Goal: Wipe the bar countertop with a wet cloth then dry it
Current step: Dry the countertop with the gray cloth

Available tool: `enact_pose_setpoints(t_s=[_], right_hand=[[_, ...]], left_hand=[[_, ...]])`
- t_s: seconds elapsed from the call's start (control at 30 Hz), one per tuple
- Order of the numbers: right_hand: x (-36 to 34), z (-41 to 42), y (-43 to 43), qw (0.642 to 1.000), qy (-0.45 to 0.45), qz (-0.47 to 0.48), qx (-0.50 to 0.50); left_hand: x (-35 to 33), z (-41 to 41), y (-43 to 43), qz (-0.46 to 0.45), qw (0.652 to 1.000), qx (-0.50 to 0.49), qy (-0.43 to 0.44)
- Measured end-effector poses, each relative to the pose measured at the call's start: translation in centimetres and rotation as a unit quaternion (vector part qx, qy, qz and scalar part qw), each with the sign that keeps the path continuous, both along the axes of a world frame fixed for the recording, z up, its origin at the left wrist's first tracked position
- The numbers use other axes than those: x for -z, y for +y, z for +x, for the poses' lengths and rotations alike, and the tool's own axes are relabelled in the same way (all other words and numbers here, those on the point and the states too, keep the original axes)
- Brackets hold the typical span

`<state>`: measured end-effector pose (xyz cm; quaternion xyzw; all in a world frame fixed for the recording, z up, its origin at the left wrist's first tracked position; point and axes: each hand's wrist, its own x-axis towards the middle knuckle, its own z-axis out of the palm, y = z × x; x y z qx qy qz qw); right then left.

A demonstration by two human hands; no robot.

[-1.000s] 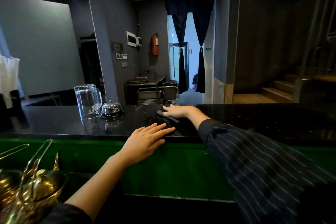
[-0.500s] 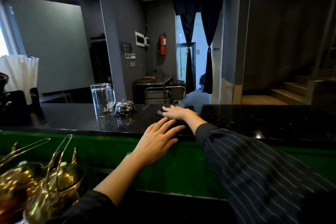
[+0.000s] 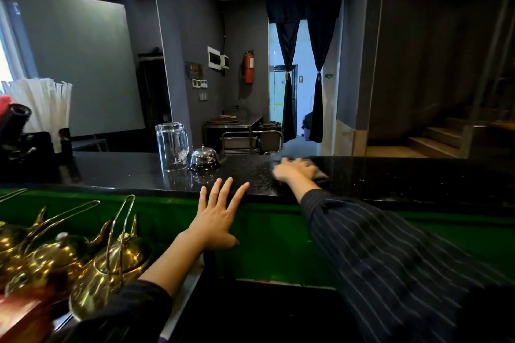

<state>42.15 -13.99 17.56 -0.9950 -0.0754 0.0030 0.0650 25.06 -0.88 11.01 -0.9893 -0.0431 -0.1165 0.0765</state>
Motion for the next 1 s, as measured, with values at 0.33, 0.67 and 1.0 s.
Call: enact_pose_setpoints(t_s=[0.33, 0.67, 1.0], right_hand=[[-1.3, -1.2, -3.9, 0.956, 0.121, 0.037, -0.265], [0.0, -5.3, 2.8, 0.985, 0.016, 0.004, -0.173], [-0.1, -2.3, -3.5, 0.987, 0.047, 0.021, -0.153]], left_hand=[[-1.0, -1.6, 0.5, 0.007, 0.998, 0.034, 0.052], [-2.7, -2.0, 0.6, -0.015, 0.995, 0.061, 0.083], [-2.0, -4.0, 4.5, -0.064, 0.995, 0.046, 0.059]])
